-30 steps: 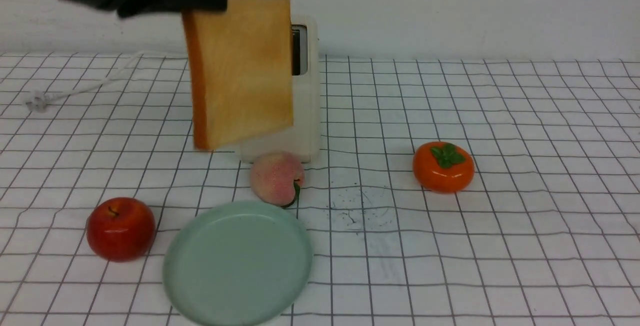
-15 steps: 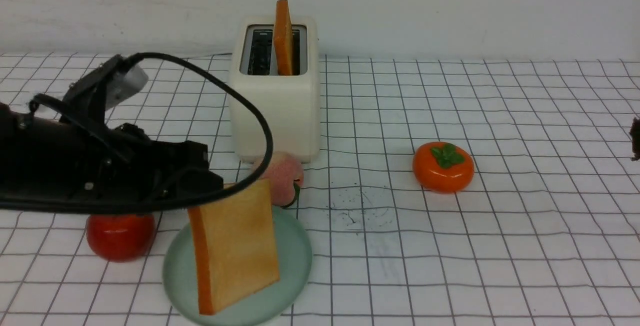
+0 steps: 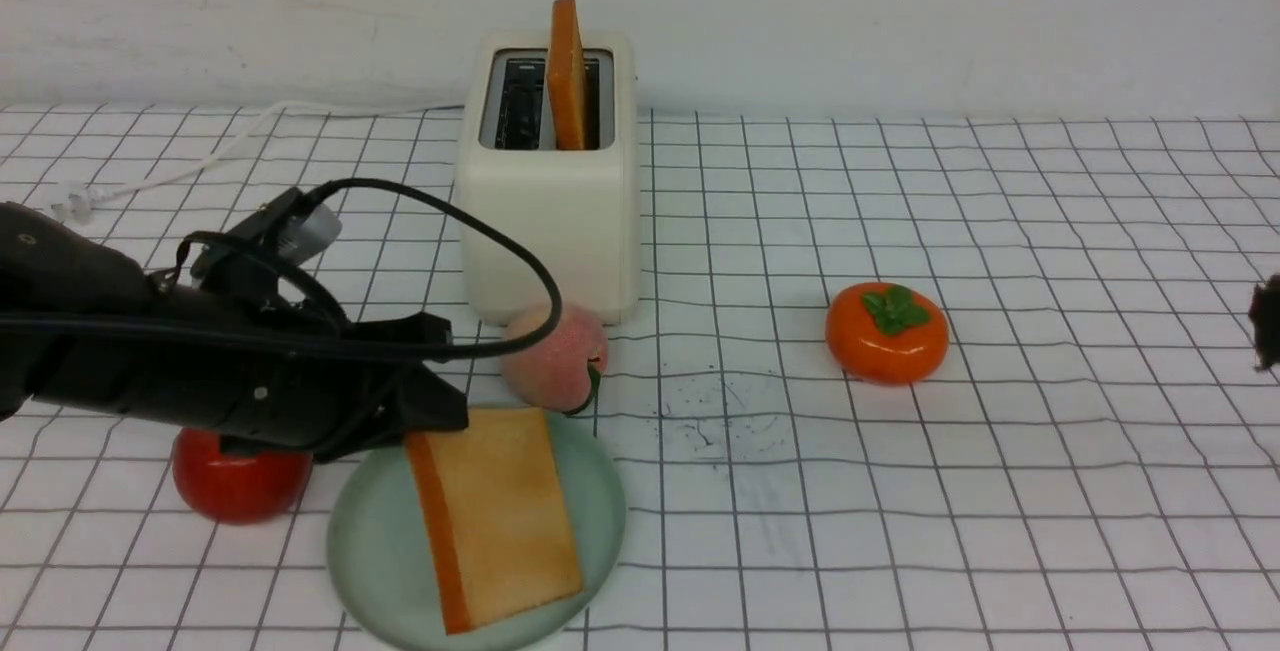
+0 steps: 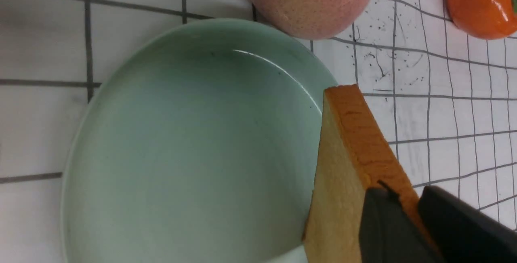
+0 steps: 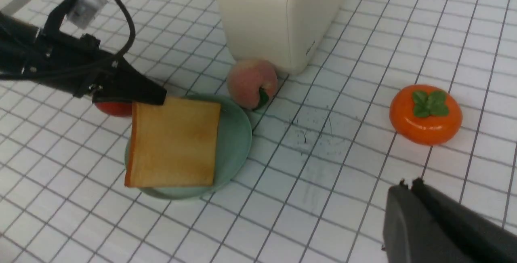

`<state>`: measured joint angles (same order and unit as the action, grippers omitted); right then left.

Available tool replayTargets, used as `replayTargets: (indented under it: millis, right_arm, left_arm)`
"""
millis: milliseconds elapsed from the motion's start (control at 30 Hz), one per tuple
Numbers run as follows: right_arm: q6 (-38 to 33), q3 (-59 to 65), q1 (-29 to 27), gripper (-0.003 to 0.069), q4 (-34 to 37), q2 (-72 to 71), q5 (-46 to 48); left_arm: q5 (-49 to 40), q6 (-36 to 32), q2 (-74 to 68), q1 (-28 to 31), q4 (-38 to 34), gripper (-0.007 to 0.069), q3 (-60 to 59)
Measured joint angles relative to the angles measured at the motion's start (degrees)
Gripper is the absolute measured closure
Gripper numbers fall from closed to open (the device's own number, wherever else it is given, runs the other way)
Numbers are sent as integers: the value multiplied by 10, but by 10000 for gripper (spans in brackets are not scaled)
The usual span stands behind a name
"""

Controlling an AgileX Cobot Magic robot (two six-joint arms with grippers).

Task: Take toasted bread from bread machine on white checkered table place on plate.
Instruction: 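Place the slice of bread on the plate with the left gripper, then grasp the toast slice in the toaster and pull it up out of the slot with the right gripper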

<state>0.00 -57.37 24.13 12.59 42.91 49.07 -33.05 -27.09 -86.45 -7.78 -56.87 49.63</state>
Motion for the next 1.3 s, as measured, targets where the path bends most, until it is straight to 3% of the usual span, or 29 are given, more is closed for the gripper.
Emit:
replayTargets:
  millis: [133,333,800,867,967,1067,1100,1133,1300]
  right_arm:
    - [-15,0,0,660,10,0,83]
    - [-27,0,0,658,16,0,134]
    - [-40,0,0,655,48,0,136]
    - [-40,0,0,655,48,0,136]
    - [-40,0,0,655,48,0,133]
    - [-40,0,0,655,50,15,119]
    - [-40,0,0,655,51,17,118]
    - [-40,-1,0,655,58,36,113]
    - [-72,-28,3,655,107,131,101]
  left_arm:
    - [1,-1,-3,0,2,354,0]
    - [10,-45,-3,0,2,241,0]
    - [97,-105,99,0,43,172,0]
    - [103,-105,119,0,48,183,0]
    - [108,-105,175,0,54,281,0]
    - [75,-105,266,0,75,539,0]
    - [73,-105,271,0,76,552,0]
    - [50,-105,308,0,87,628,0]
    - [4,-89,410,0,120,638,0]
